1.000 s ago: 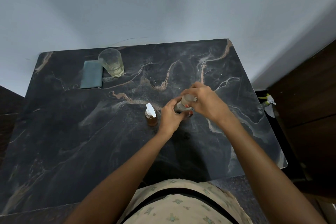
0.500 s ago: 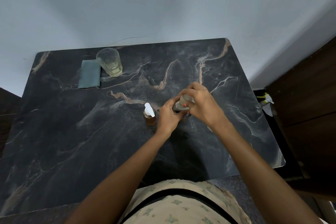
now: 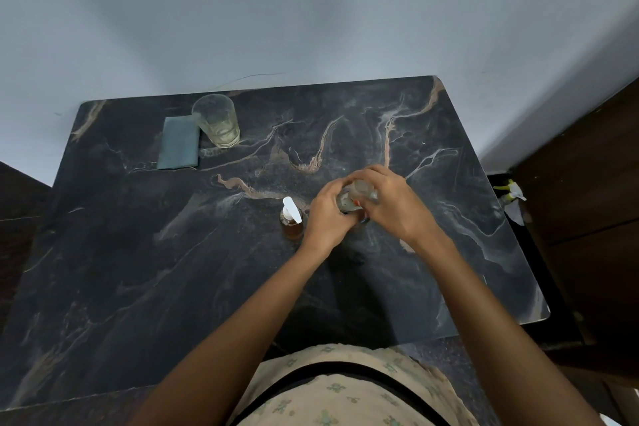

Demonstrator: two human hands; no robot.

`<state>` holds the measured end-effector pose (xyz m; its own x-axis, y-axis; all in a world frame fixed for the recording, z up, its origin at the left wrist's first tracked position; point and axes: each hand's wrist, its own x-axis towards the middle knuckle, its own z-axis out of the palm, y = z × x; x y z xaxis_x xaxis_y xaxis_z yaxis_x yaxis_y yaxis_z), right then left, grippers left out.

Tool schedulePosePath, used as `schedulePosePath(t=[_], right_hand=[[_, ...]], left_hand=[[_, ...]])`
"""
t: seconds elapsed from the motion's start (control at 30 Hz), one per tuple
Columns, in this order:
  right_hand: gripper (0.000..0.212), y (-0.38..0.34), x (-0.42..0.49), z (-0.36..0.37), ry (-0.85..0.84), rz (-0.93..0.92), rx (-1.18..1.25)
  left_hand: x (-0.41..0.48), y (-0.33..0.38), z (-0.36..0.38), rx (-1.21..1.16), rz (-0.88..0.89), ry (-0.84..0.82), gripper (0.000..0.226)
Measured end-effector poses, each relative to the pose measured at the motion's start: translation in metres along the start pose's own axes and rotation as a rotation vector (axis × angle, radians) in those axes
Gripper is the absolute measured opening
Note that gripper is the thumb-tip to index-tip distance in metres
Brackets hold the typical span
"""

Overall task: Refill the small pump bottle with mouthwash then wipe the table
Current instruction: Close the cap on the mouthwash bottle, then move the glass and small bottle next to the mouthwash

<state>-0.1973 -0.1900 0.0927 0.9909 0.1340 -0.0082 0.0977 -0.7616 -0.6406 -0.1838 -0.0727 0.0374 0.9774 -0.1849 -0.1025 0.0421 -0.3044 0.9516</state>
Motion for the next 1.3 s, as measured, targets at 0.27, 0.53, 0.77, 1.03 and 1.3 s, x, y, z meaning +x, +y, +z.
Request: schedulePosePath(t=[0.27,0.53,0.77,1.03,1.3], right_hand=[[0.028,-0.018,0.015,-0.011,0.043,-0.024,-0.036],[0.029,-0.063,0.087,0.015,0.008,-0.096,-0.011],[0.038,-0.079,0.191,0.075,-0.226,-0.056,0.001],[0.069,-0.058,0.255,0.124,-0.312,0.096,0.026],[0.092,-0.057,0.286,0.158,-0.357,0.055,0.093]], left_hand=[[-0.002,0.012,-0.034,0.006,0.067,-0.003,0.062],[0.025,-0.001,-0.120,-0.085,0.077,0.158,0.064],[0.077,-0.058,-0.193,-0.040,-0.002,0.300,0.062],[0.133,-0.104,-0.229,0.040,-0.125,0.319,0.076],[0.179,-0.117,-0.243,-0.103,-0.179,0.133,0.090]])
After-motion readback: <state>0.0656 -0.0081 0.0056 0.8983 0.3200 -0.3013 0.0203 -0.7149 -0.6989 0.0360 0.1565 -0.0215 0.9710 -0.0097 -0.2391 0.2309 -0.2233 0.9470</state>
